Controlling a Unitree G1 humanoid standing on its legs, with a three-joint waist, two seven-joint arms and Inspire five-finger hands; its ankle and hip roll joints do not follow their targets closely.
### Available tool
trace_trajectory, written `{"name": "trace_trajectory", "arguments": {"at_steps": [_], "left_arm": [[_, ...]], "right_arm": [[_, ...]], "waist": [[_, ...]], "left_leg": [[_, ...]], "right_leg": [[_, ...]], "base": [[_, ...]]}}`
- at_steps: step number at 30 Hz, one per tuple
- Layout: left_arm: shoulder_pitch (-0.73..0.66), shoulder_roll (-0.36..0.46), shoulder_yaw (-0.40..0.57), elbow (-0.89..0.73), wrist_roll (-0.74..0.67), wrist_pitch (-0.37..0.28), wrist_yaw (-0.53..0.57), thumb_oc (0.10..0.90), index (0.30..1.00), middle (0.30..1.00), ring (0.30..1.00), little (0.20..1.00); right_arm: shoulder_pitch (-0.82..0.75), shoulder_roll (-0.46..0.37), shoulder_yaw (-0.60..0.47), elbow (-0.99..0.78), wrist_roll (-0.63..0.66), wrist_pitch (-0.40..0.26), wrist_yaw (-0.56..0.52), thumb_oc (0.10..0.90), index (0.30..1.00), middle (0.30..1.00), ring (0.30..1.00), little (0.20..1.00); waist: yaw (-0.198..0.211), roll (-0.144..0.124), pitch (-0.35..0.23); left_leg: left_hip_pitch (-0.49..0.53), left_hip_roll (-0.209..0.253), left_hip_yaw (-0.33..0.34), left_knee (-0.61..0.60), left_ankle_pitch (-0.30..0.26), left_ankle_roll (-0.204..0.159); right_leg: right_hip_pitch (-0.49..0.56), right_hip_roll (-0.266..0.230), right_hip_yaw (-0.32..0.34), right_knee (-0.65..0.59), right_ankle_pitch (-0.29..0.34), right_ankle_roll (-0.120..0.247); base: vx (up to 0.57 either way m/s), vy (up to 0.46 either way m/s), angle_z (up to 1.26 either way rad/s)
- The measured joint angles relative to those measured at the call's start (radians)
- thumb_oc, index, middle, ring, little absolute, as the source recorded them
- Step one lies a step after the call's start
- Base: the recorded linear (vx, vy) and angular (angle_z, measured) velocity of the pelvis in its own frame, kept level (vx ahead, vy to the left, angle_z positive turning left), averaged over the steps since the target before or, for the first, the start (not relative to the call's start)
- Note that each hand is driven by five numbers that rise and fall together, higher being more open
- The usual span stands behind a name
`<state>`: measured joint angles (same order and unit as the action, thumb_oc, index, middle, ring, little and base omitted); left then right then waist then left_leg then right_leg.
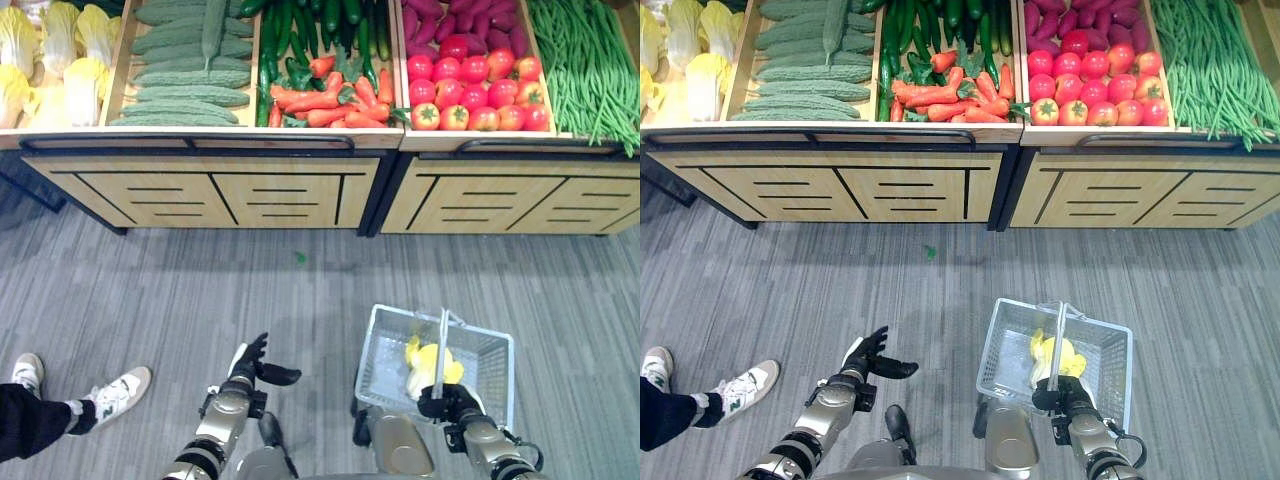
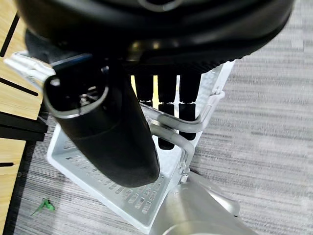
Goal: Get the vegetables into the basket
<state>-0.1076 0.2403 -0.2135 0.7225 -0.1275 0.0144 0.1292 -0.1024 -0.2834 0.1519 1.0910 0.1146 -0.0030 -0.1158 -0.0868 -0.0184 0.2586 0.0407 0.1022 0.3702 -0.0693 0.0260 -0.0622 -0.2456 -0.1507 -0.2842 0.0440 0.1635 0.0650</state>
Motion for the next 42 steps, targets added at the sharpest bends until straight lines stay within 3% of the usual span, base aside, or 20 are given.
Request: {"name": "trace_trajectory", "arguments": {"at_steps": [3, 9, 14, 19, 23, 24, 27, 28, 31, 33, 37, 42], "left_arm": [[0.04, 0.044, 0.041, -0.139, -0.02, -0.001, 0.001, 0.9, 1.0, 1.0, 1.0, 1.0], [0.035, 0.061, 0.073, -0.26, -0.038, -0.012, 0.019, 0.9, 1.0, 1.0, 1.0, 1.0], [0.01, 0.069, 0.105, -0.394, -0.006, -0.024, 0.048, 0.9, 1.0, 1.0, 1.0, 1.0], [-0.065, 0.188, 0.126, -0.457, 0.165, -0.025, 0.117, 0.9, 1.0, 1.0, 1.0, 1.0], [-0.195, 0.363, 0.105, -0.416, 0.308, -0.015, 0.156, 0.9, 1.0, 1.0, 1.0, 1.0], [-0.287, 0.435, 0.098, -0.384, 0.382, -0.015, 0.177, 0.9, 1.0, 1.0, 1.0, 1.0], [-0.435, 0.514, 0.022, -0.333, 0.463, -0.018, 0.219, 0.9, 1.0, 1.0, 1.0, 1.0], [-0.507, 0.561, -0.057, -0.285, 0.476, -0.016, 0.229, 0.9, 1.0, 1.0, 1.0, 1.0], [-0.598, 0.616, -0.161, -0.247, 0.522, -0.017, 0.23, 0.9, 1.0, 1.0, 1.0, 1.0], [-0.631, 0.614, -0.197, -0.226, 0.562, -0.025, 0.229, 0.9, 1.0, 1.0, 1.0, 1.0], [-0.763, 0.643, -0.367, -0.057, 0.6, -0.015, 0.232, 0.9, 1.0, 1.0, 1.0, 1.0], [-0.821, 0.642, -0.429, -0.037, 0.62, -0.007, 0.241, 0.9, 1.0, 1.0, 1.0, 1.0]], "right_arm": [[0.005, -0.003, -0.01, -0.028, -0.003, 0.0, 0.004, 0.4, 0.3, 0.3, 0.3, 0.3], [0.029, -0.003, -0.011, -0.045, -0.003, -0.001, 0.02, 0.4, 0.3, 0.3, 0.3, 0.3], [0.031, -0.003, -0.01, -0.039, -0.004, -0.003, 0.031, 0.4, 0.3, 0.3, 0.3, 0.3], [0.035, -0.004, -0.009, -0.039, -0.021, -0.01, 0.032, 0.4, 0.3, 0.3, 0.3, 0.3], [0.036, -0.014, 0.015, -0.046, -0.023, -0.026, 0.034, 0.4, 0.3, 0.3, 0.3, 0.3], [0.034, -0.017, 0.015, -0.041, -0.029, -0.033, 0.036, 0.4, 0.3, 0.3, 0.3, 0.3], [0.039, -0.028, 0.035, -0.039, -0.029, -0.045, 0.036, 0.4, 0.3, 0.3, 0.3, 0.3], [0.036, -0.032, 0.046, -0.051, -0.029, -0.052, 0.038, 0.4, 0.3, 0.3, 0.3, 0.3], [0.034, -0.034, 0.054, -0.072, -0.039, -0.06, 0.038, 0.4, 0.3, 0.3, 0.3, 0.3], [0.028, -0.034, 0.056, -0.087, -0.04, -0.068, 0.04, 0.4, 0.3, 0.3, 0.3, 0.3], [0.0, -0.037, 0.062, -0.087, -0.04, -0.086, 0.038, 0.4, 0.3, 0.3, 0.3, 0.3], [-0.013, -0.051, 0.057, -0.09, -0.036, -0.09, 0.029, 0.4, 0.3, 0.3, 0.3, 0.3]], "waist": [[0.0, -0.011, 0.006], [-0.005, -0.013, 0.005], [-0.009, -0.014, 0.006], [-0.015, -0.014, 0.006], [-0.032, -0.018, 0.006], [-0.039, -0.018, 0.006], [-0.048, -0.017, 0.005], [-0.046, -0.018, 0.004], [-0.072, -0.015, 0.003], [-0.095, -0.012, 0.005], [-0.132, 0.002, 0.01], [-0.145, 0.027, 0.027]], "left_leg": [[-0.012, -0.024, 0.024, -0.002, -0.002, 0.008], [-0.003, -0.035, 0.027, -0.004, 0.001, 0.008], [0.01, -0.035, 0.029, -0.01, 0.001, 0.007], [0.02, -0.032, 0.033, -0.014, 0.004, 0.003], [0.023, -0.033, 0.038, -0.016, 0.006, -0.001], [0.023, -0.033, 0.044, -0.017, 0.006, -0.001], [0.012, -0.036, 0.051, -0.018, 0.006, -0.001], [0.0, -0.038, 0.051, -0.018, 0.007, -0.001], [-0.025, -0.04, 0.061, -0.017, 0.007, -0.002], [-0.044, -0.038, 0.072, -0.018, 0.007, -0.002], [-0.119, -0.043, 0.105, -0.018, 0.009, -0.004], [-0.16, -0.037, 0.107, -0.018, 0.012, -0.01]], "right_leg": [[-0.01, -0.013, 0.028, -0.036, 0.039, 0.018], [0.023, -0.006, 0.029, -0.101, 0.092, -0.003], [0.041, -0.005, 0.029, -0.118, 0.097, -0.001], [0.05, -0.002, 0.033, -0.13, 0.095, 0.008], [0.05, 0.004, 0.037, -0.13, 0.096, 0.008], [0.049, -0.001, 0.039, -0.13, 0.097, 0.009], [0.034, 0.003, 0.047, -0.13, 0.1, 0.008], [0.02, 0.002, 0.05, -0.13, 0.103, 0.008], [-0.012, 0.001, 0.062, -0.13, 0.11, 0.001], [-0.038, 0.005, 0.069, -0.13, 0.121, -0.011], [-0.134, 0.01, 0.1, -0.13, 0.134, -0.017], [-0.181, 0.02, 0.112, -0.13, 0.136, -0.02]], "base": [[-0.01, 0.101, -0.18], [-0.02, 0.043, -0.03], [0.0, 0.005, -0.01], [0.01, 0.002, -0.02], [-0.01, 0.006, -0.03], [-0.04, 0.022, -0.04], [-0.02, 0.021, -0.06], [-0.02, 0.006, -0.09], [0.0, 0.008, -0.12], [0.01, 0.011, -0.17], [0.01, -0.004, -0.24], [0.03, -0.009, -0.09]]}}
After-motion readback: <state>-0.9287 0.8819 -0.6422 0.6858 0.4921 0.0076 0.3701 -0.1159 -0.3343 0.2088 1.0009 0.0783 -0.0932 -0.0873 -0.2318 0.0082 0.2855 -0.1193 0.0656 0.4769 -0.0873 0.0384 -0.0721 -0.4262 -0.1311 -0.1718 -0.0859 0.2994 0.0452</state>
